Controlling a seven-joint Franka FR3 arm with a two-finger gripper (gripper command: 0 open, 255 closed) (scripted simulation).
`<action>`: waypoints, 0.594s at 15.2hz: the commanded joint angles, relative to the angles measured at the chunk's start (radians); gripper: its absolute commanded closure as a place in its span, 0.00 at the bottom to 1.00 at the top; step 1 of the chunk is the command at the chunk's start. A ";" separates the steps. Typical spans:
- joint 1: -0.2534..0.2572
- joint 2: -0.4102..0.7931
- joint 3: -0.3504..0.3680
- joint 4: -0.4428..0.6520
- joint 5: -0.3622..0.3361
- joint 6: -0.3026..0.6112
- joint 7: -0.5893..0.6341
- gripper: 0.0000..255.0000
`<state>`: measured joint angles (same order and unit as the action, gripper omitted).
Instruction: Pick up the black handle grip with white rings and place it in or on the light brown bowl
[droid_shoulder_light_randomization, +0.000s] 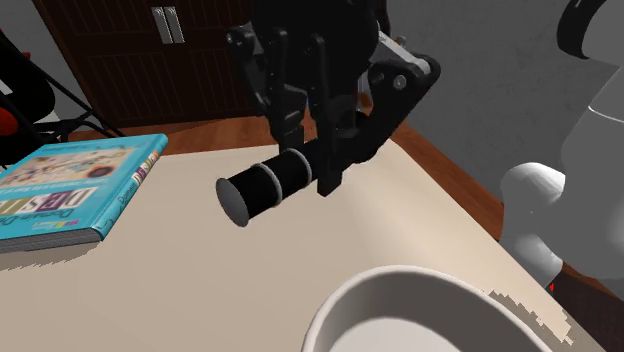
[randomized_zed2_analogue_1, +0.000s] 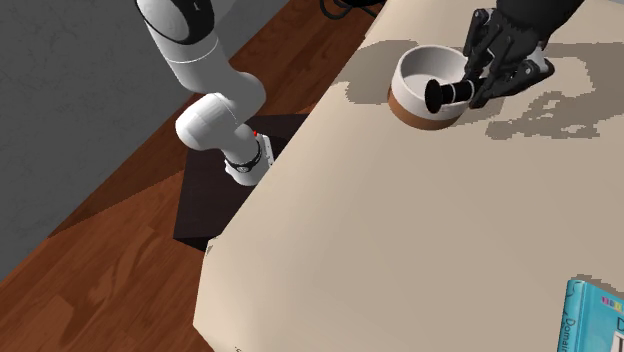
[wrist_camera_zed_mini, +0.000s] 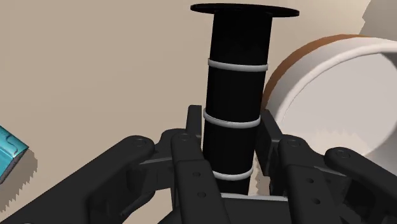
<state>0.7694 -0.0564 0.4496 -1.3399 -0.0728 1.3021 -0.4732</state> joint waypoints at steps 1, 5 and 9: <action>0.024 -0.010 0.027 -0.009 0.005 -0.004 0.053 1.00; 0.066 -0.025 0.080 -0.020 0.016 -0.014 0.150 1.00; 0.112 -0.018 0.142 -0.008 0.017 -0.028 0.258 1.00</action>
<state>0.8713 -0.0656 0.5790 -1.3382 -0.0616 1.2744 -0.2410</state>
